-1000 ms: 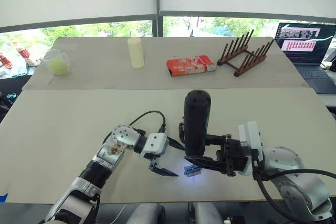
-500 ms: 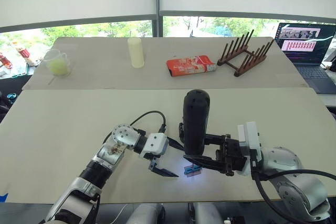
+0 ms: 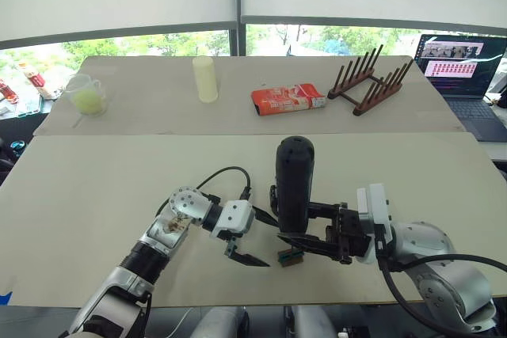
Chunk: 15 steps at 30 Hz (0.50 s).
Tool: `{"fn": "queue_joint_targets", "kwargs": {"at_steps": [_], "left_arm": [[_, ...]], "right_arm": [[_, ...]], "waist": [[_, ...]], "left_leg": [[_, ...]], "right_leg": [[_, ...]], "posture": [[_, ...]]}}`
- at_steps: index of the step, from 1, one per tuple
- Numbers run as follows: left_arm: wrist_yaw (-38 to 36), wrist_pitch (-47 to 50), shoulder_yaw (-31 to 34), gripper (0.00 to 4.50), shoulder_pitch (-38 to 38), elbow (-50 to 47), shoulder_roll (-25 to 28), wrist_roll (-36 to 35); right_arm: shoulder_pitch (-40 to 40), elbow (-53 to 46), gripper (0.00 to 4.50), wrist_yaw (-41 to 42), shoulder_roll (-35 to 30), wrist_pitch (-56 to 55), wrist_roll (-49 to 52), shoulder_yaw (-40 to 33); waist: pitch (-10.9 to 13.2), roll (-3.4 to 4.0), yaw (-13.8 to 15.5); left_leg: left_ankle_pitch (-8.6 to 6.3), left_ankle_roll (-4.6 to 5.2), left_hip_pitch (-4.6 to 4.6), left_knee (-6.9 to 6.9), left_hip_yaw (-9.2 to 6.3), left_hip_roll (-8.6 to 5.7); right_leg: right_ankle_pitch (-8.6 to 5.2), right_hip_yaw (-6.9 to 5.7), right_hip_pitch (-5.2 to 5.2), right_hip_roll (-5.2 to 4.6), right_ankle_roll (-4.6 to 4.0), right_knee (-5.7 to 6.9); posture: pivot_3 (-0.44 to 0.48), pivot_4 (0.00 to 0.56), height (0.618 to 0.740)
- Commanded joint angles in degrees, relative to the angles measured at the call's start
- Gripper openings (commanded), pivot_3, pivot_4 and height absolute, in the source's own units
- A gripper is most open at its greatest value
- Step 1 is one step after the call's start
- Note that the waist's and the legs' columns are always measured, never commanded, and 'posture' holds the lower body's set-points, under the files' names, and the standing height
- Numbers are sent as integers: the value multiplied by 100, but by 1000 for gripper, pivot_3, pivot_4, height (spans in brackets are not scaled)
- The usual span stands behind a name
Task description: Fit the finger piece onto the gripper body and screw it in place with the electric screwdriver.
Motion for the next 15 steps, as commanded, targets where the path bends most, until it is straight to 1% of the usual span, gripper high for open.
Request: {"fn": "queue_joint_targets", "kwargs": {"at_steps": [1, 15], "left_arm": [[5, -90, 30, 4500, -96, -10, -20, -39], [11, -81, 39, 4500, -84, -26, -20, -55]], "right_arm": [[-37, -236, 1897, 37, 32, -216, 138, -99], [-56, -188, 1897, 112, -57, -285, 33, -132]], "waist": [[0, 0, 0], [0, 0, 0]], "left_leg": [[0, 0, 0, 0, 0, 0], [0, 0, 0, 0, 0, 0]], "right_leg": [[0, 0, 0, 0, 0, 0], [0, 0, 0, 0, 0, 0]], "posture": [[0, 150, 740], [0, 150, 740]]}}
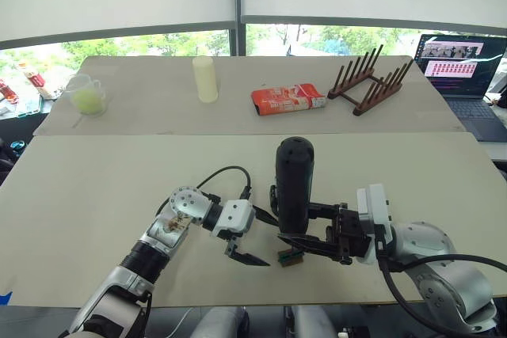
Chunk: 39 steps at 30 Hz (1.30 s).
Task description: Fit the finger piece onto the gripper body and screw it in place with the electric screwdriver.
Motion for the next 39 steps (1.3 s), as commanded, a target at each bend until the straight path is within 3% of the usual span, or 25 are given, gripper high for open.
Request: {"fn": "queue_joint_targets", "kwargs": {"at_steps": [1, 25, 39], "left_arm": [[13, -80, 38, 4500, -71, -32, -21, -55], [-4, -94, 17, 4500, -39, -82, -38, -66], [-17, -50, 14, 4500, -30, -147, -23, -82]], "right_arm": [[-63, -183, 1897, 100, -41, -287, 30, -139], [-228, -477, 1897, -43, -175, 34, 500, -412], [-104, -377, 1897, -161, -144, -38, 335, -198]], "waist": [[0, 0, 0], [0, 0, -1], [0, 0, 3]], "left_leg": [[0, 0, 0, 0, 0, 0], [0, 0, 0, 0, -1, 0], [0, 0, 0, 0, 0, 0]], "right_leg": [[0, 0, 0, 0, 0, 0], [0, 0, -1, -1, 0, 0], [0, 0, 0, -1, 0, 0]], "posture": [[0, 150, 740], [0, 150, 740], [0, 150, 740]]}}
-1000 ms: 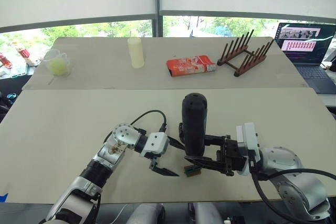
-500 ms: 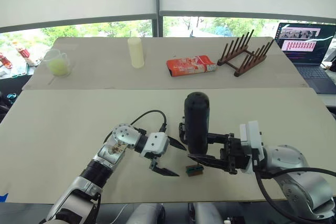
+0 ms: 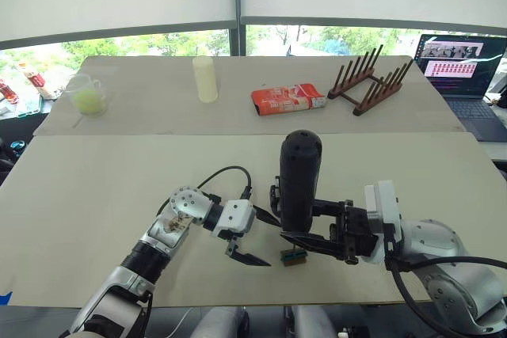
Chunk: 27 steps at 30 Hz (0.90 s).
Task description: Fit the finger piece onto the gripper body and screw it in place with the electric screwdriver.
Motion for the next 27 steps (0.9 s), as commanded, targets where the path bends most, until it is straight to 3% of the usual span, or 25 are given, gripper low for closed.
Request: {"fn": "queue_joint_targets", "kwargs": {"at_steps": [1, 27], "left_arm": [[-13, -49, 16, 4500, -33, -141, 3, -74], [-15, -73, 26, 4500, -61, -88, -2, -68]], "right_arm": [[-79, -121, 1897, -5, 49, -138, 60, -22], [-7, -108, 1897, 0, 30, -144, -12, 34]], "waist": [[0, 0, 1], [0, 0, 1]], "left_leg": [[0, 0, 0, 0, 0, 0], [0, 0, 0, 0, -1, 0]], "right_leg": [[0, 0, 0, 0, 0, 0], [0, -1, 0, 1, 0, 0]], "posture": [[0, 150, 740], [0, 150, 740]]}}
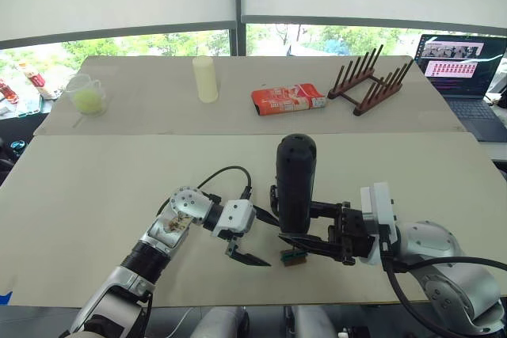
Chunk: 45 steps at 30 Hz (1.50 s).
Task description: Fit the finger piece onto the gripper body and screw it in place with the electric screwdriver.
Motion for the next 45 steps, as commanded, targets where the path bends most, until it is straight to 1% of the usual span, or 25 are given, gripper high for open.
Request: {"fn": "queue_joint_targets", "kwargs": {"at_steps": [1, 45], "left_arm": [[-13, -75, 27, 4500, -64, -83, -5, -66], [28, -82, 44, 4500, -79, -64, -7, -50]], "right_arm": [[-29, -131, 1897, 21, 12, -148, 59, -75], [-104, 17, 1897, 121, 122, -195, -83, 1]], "waist": [[0, 0, 0], [0, 0, 0]], "left_leg": [[0, 0, 0, 0, 0, 0], [0, 0, 0, 0, 0, 0]], "right_leg": [[0, 0, 0, 0, 0, 0], [0, 0, 0, -1, 0, 0]], "posture": [[0, 150, 740], [0, 150, 740]]}}
